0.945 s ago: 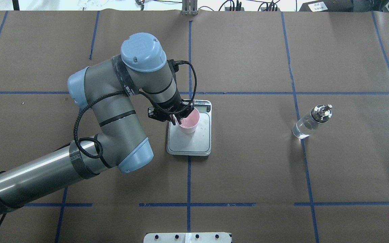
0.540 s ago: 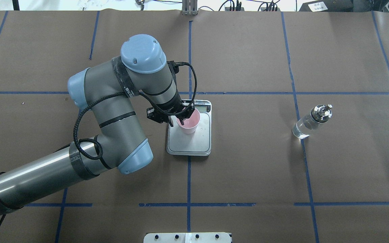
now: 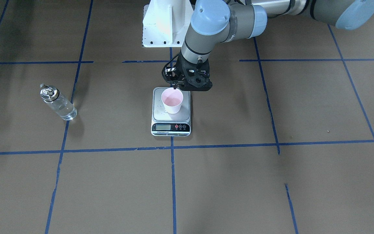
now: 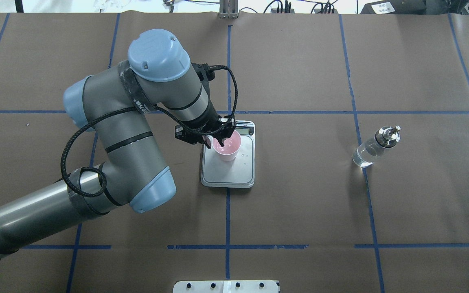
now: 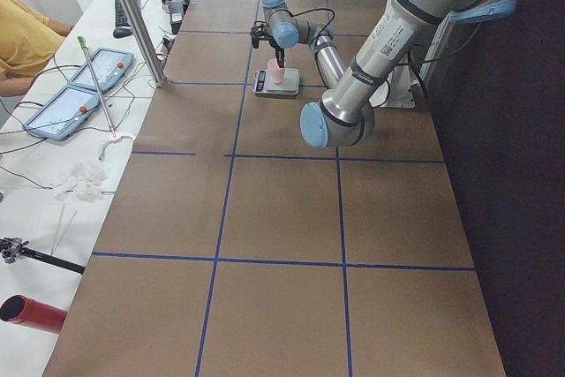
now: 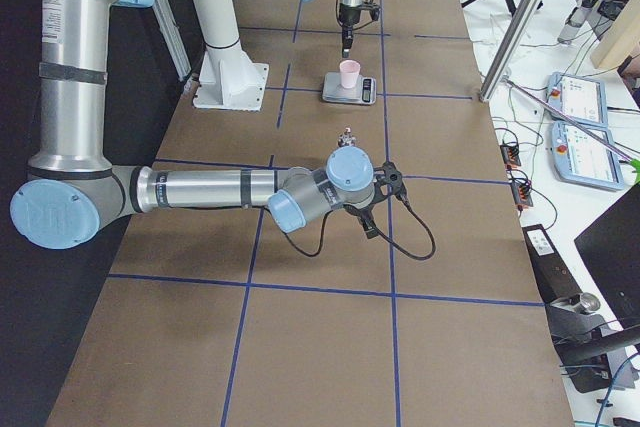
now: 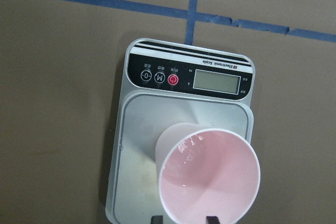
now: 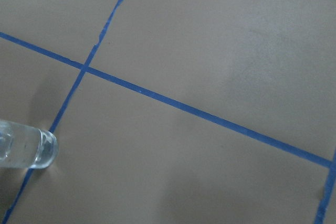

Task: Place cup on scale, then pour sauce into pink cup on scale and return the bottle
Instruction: 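Release the cup on the scale while the right gripper reaches toward the glass bottle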

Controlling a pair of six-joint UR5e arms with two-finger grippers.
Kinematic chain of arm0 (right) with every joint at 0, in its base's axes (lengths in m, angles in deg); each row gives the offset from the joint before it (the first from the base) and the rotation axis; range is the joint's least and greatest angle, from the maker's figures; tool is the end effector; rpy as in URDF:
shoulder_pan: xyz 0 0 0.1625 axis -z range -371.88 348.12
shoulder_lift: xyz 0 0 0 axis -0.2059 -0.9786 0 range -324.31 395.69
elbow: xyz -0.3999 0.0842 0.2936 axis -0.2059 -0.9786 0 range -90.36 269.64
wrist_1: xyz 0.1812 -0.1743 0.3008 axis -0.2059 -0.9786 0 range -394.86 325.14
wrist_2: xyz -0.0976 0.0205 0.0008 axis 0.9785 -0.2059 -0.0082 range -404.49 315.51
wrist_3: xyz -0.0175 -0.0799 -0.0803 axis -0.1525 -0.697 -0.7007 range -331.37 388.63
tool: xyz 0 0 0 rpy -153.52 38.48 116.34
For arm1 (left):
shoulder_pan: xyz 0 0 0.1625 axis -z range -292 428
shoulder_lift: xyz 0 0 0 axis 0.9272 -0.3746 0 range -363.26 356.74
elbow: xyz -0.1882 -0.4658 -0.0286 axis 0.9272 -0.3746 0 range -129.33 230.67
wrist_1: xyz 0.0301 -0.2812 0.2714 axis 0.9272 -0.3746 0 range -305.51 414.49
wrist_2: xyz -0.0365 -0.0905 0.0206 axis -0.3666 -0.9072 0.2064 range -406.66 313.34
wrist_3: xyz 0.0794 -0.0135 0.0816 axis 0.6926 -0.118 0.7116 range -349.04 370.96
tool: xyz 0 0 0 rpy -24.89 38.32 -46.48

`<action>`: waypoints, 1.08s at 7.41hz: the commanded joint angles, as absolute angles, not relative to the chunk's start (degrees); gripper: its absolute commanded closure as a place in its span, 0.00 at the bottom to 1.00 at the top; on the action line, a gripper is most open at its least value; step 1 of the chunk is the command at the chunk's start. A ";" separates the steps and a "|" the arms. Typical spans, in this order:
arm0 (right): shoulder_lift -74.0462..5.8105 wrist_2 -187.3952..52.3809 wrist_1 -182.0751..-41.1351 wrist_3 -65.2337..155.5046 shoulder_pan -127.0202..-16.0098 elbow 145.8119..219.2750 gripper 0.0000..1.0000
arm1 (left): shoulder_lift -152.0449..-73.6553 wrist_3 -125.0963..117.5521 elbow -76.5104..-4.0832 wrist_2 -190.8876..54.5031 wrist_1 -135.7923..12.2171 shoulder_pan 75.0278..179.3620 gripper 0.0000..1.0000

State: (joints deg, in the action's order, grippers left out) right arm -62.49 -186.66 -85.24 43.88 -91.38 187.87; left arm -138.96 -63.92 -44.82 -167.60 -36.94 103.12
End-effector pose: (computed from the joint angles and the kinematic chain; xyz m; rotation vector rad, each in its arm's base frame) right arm -0.0343 -0.4195 0.6507 0.4315 -0.9923 -0.2404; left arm 0.5542 -0.4807 0.2071 -0.0733 1.0208 -0.0701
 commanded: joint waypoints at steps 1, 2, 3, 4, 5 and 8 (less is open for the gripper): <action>-65.99 -178.65 -62.52 69.15 -81.54 189.47 0.00 | -138.52 -63.92 -45.21 -167.60 -36.91 103.77 0.61; -67.83 -173.04 -62.37 73.07 -77.58 193.83 0.00 | -138.52 -63.92 -45.30 -167.60 -36.91 103.94 0.61; -69.32 -169.94 -62.37 76.50 -75.28 196.75 0.00 | -138.52 -63.92 -45.30 -167.60 -36.91 103.95 0.61; -69.43 -169.04 -62.46 78.36 -73.86 197.99 0.02 | -138.52 -63.92 -45.30 -167.60 -37.00 103.95 0.61; -69.43 -165.55 -62.80 80.56 -71.15 199.66 0.02 | -138.52 -64.01 -45.30 -167.60 -37.00 103.95 0.61; -70.48 -154.98 -77.28 81.90 -64.20 211.60 0.04 | -138.52 -64.10 -45.30 -167.51 -37.09 103.95 0.61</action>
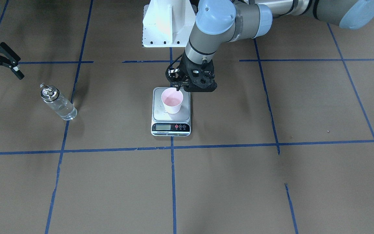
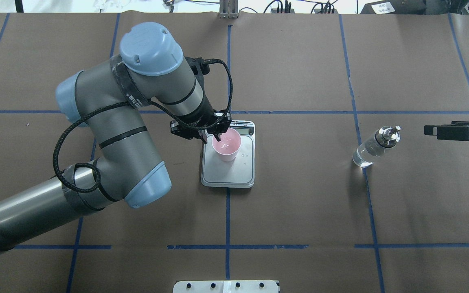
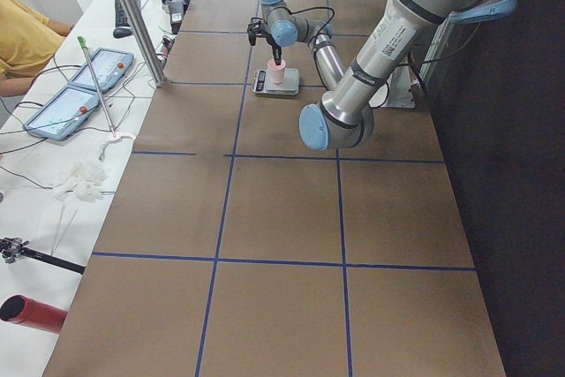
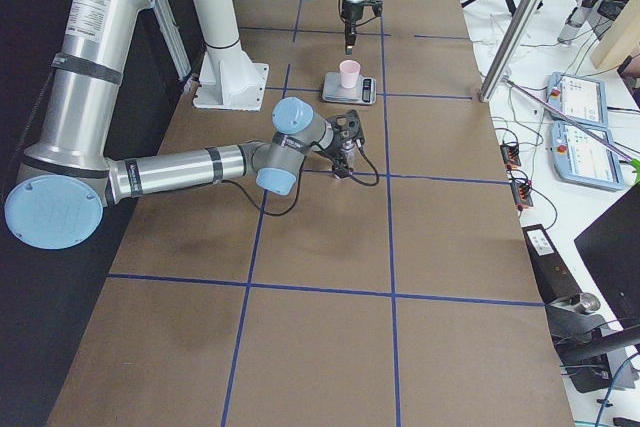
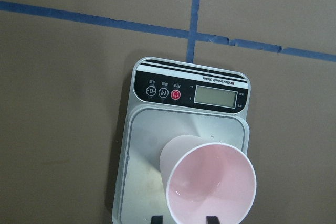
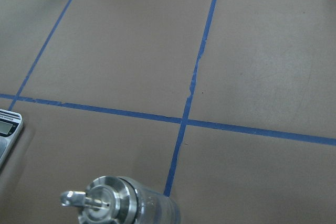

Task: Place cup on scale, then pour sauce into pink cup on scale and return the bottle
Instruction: 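Release the cup on the scale while the right gripper reaches toward the glass bottle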

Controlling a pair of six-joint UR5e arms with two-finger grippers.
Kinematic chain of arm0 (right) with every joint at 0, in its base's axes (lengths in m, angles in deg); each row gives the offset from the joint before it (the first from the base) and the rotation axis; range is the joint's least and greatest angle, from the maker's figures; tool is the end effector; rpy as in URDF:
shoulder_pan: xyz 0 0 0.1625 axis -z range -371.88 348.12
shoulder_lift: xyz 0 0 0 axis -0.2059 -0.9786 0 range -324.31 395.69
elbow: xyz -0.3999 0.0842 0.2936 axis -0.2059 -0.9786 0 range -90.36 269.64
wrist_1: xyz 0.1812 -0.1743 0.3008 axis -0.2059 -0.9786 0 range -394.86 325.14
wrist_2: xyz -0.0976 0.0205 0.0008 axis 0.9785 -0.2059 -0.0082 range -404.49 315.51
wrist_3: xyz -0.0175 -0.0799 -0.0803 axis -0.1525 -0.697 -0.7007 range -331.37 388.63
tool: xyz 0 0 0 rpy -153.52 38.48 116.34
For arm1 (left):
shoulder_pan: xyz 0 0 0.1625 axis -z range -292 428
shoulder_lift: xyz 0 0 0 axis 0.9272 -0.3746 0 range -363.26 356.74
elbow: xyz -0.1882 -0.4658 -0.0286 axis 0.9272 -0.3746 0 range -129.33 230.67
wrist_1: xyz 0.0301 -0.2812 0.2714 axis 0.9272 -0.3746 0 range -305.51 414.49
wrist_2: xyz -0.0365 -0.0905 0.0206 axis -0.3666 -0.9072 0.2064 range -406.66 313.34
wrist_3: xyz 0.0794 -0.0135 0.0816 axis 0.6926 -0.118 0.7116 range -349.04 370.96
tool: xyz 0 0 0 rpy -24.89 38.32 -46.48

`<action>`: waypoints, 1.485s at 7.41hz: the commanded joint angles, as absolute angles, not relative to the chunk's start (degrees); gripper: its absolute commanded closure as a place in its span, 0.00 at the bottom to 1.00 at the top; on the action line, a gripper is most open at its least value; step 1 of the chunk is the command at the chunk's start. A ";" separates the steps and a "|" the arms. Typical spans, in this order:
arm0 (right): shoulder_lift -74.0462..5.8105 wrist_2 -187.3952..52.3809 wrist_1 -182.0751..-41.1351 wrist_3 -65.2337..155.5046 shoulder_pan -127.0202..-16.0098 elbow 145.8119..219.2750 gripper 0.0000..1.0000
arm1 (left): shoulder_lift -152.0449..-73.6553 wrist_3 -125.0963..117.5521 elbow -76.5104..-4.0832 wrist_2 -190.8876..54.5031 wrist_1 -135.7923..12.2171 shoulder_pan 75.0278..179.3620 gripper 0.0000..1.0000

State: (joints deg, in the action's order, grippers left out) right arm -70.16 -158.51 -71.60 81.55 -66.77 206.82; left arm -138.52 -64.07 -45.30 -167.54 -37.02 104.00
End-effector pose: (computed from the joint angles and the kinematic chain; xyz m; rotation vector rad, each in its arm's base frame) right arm -0.1371 -0.3454 0.5289 0.5372 -1.0373 0.0382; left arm 0.5443 -0.4875 0.2095 -0.0649 1.0228 -0.0863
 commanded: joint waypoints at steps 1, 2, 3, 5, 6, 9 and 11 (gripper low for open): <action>-70.48 -152.70 -77.31 81.90 -62.70 211.98 0.04 | -138.43 -64.10 -45.30 -167.51 -37.09 104.03 0.61; -70.57 -146.24 -77.40 81.98 -58.77 211.98 0.03 | -138.26 -64.10 -45.30 -167.51 -37.09 104.03 0.61; -71.18 -141.82 -77.40 83.20 -55.25 212.33 0.03 | -138.26 -64.10 -45.30 -167.51 -37.00 104.03 0.61; -73.63 -135.13 -77.49 86.71 -47.87 215.04 0.03 | -138.26 -64.10 -45.48 -167.42 -37.00 104.12 0.61; -74.34 -131.79 -77.49 87.69 -44.87 215.23 0.03 | -138.17 -64.10 -46.00 -167.42 -36.92 104.56 0.61; -74.18 -116.43 -80.99 87.96 -35.11 213.84 0.02 | -135.71 -63.75 -47.68 -167.33 -37.18 104.82 0.61; -71.46 -108.52 -81.00 95.23 -31.25 209.72 0.02 | -135.62 -63.66 -47.68 -167.25 -37.18 104.91 0.61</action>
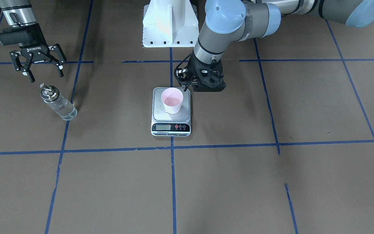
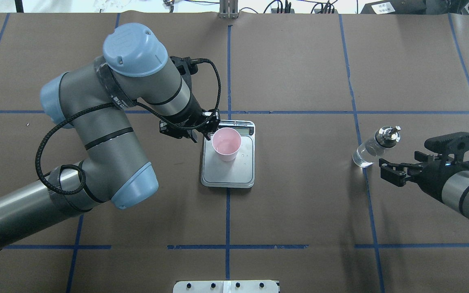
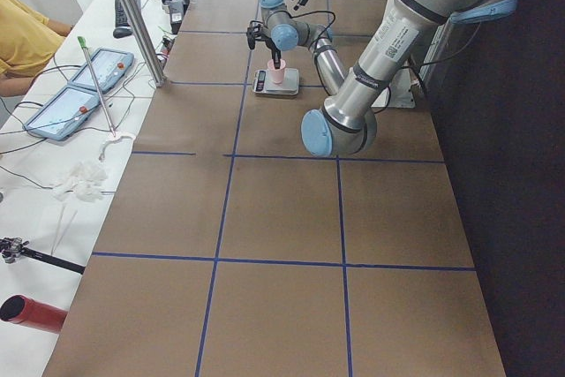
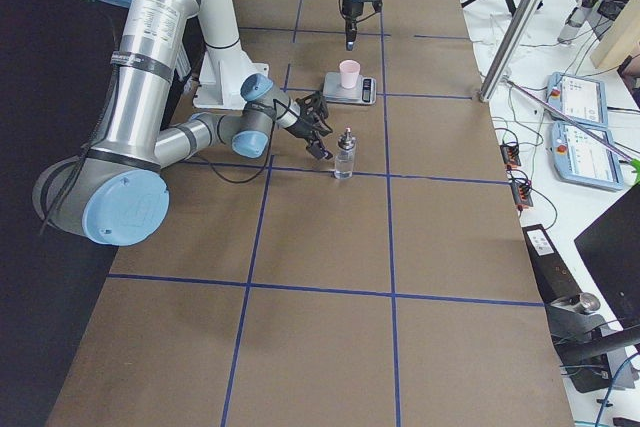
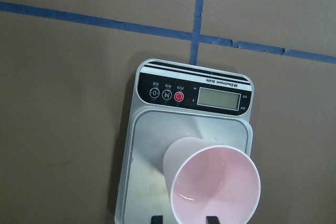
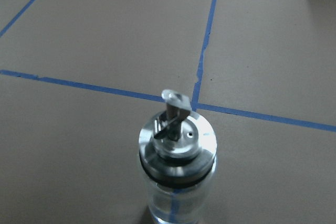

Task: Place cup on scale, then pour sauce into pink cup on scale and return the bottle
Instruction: 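Release the cup on the scale while the right gripper reaches toward the glass bottle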

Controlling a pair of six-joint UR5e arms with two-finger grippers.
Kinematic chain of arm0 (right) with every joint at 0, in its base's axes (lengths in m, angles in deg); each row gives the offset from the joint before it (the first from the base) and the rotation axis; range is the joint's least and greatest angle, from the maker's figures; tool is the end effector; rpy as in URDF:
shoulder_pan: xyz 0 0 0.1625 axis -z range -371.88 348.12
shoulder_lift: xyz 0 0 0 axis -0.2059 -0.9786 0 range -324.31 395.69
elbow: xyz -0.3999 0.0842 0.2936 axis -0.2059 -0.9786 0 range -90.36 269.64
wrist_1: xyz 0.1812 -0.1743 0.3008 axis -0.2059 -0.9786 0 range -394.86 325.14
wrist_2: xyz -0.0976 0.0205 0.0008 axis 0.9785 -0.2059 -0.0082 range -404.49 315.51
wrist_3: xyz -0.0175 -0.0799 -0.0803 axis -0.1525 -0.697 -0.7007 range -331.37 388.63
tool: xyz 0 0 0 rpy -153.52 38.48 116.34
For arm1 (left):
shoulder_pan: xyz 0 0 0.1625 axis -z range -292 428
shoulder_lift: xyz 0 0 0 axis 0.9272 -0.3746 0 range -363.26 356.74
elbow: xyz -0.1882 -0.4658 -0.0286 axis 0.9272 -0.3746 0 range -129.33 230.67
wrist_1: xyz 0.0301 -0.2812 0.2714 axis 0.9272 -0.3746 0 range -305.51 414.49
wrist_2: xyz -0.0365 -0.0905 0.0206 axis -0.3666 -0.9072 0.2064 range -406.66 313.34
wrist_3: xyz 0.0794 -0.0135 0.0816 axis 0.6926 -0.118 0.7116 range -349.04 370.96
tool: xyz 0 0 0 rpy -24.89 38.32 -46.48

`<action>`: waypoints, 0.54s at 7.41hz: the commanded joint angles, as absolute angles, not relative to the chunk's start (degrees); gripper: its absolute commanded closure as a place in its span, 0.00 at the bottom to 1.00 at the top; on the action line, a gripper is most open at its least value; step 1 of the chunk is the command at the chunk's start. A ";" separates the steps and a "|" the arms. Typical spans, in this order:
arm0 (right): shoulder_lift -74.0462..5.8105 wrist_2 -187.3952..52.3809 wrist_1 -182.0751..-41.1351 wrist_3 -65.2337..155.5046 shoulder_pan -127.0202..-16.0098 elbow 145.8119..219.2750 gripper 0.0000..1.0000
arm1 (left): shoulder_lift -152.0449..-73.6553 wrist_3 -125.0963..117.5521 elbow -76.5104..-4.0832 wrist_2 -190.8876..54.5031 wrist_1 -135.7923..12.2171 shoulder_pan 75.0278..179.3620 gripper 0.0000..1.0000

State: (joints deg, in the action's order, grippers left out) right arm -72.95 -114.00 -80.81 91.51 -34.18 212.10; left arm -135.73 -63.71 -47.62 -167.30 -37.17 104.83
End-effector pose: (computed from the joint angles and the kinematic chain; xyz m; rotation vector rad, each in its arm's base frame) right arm -0.2498 -0.2898 0.5238 0.7134 -0.7701 0.1041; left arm 0.5250 -0.4867 0.2293 -0.0534 1.0175 -0.0976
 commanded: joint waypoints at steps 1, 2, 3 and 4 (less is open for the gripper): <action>-70.67 -104.03 -81.00 98.21 -29.13 208.65 0.02 | -134.84 -63.57 -47.68 -167.16 -37.35 105.00 0.61; -70.48 -101.64 -81.00 104.16 -27.81 208.21 0.02 | -134.65 -63.57 -47.68 -167.24 -37.61 105.26 0.61; -70.40 -97.79 -81.44 105.52 -25.79 207.50 0.02 | -134.57 -63.57 -47.68 -167.16 -37.62 105.35 0.61; -69.18 -94.09 -81.79 107.28 -24.29 205.06 0.02 | -134.48 -63.57 -47.68 -167.16 -37.62 105.53 0.61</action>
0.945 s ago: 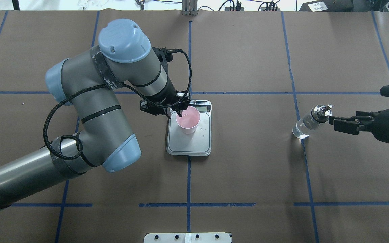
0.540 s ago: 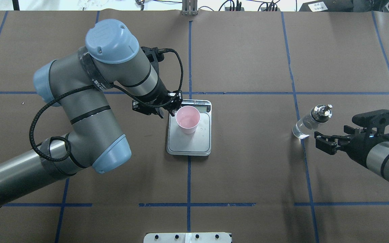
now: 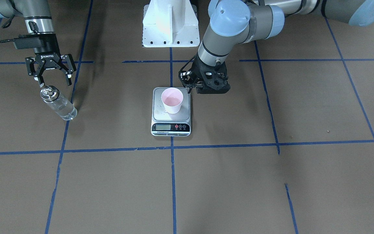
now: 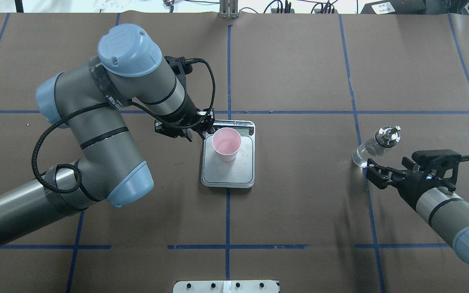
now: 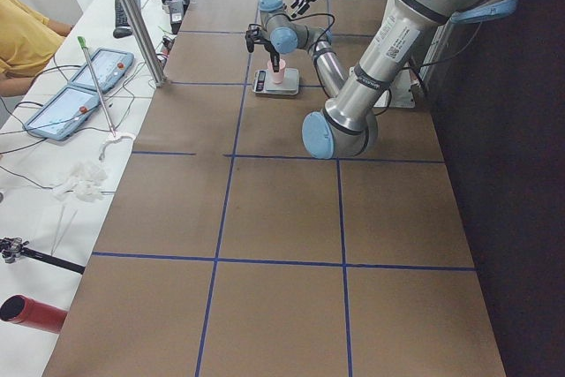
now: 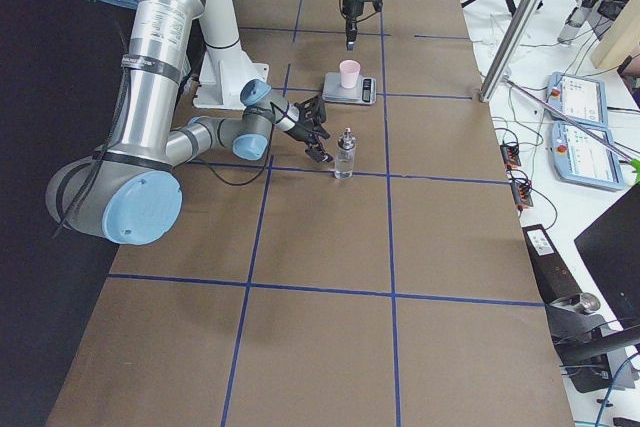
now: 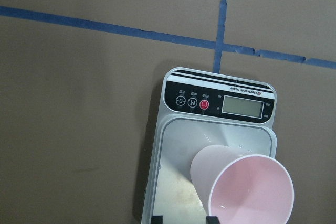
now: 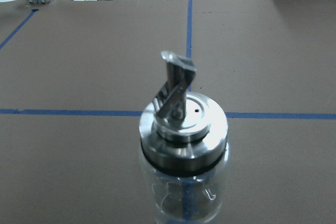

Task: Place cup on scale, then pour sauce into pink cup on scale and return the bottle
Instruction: 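Close the right gripper around the glass sauce bottle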

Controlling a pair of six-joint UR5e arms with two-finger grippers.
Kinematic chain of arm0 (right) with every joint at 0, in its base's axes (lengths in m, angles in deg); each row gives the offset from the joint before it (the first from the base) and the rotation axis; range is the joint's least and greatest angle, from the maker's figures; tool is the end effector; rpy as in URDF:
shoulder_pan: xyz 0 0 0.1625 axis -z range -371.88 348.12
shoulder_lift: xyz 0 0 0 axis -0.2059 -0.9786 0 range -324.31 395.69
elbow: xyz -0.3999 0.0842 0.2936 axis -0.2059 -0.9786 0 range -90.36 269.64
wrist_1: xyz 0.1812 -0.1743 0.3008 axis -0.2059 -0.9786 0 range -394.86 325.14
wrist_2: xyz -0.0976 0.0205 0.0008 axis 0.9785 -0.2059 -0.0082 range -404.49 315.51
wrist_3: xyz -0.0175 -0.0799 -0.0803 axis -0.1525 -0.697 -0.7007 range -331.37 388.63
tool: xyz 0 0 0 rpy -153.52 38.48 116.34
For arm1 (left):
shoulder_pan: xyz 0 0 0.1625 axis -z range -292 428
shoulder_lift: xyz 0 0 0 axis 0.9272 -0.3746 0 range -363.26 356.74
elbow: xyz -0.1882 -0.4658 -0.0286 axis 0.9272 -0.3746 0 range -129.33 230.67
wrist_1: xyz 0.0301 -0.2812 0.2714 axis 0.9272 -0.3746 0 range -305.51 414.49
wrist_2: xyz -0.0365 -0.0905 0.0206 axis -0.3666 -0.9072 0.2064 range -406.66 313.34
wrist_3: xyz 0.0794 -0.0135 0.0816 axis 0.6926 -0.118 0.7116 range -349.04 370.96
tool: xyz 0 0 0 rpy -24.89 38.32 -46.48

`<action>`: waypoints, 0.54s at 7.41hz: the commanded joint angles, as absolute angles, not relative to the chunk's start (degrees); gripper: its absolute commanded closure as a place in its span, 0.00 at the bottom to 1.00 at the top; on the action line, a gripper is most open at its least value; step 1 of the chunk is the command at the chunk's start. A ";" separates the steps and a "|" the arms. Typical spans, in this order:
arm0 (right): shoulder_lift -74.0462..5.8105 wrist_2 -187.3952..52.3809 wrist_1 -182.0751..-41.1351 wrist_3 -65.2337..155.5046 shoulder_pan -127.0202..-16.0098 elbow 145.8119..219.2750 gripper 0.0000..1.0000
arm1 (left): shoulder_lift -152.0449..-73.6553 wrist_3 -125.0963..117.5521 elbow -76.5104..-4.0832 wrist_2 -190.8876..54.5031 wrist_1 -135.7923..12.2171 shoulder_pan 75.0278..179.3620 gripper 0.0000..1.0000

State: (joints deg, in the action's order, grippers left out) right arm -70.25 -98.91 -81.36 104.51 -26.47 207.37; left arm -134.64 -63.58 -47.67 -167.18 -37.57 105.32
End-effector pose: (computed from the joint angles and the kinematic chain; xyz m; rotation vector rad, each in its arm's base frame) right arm -0.2943 -0.2831 0.5421 0.7849 -0.7621 0.3065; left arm 0.5193 -0.4903 0.2416 -0.0518 1.0080 -0.1079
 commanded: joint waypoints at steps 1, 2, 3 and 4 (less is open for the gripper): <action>-67.34 -92.66 -81.79 107.38 -24.10 203.38 0.02 | -134.48 -63.57 -47.68 -167.16 -37.62 105.62 0.61; -66.97 -90.74 -81.79 107.47 -23.67 201.71 0.01 | -134.48 -63.57 -47.68 -167.16 -37.62 105.62 0.61; -65.05 -89.50 -81.79 107.47 -23.66 200.83 0.01 | -134.48 -63.57 -47.68 -167.16 -37.62 105.79 0.61; -64.77 -88.70 -81.70 107.47 -23.66 199.16 0.01 | -134.48 -63.57 -47.68 -167.16 -37.62 105.79 0.61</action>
State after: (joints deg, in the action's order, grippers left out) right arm -65.81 -90.15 -81.77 107.41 -23.76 201.10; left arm -134.48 -63.57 -47.68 -167.16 -37.62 105.72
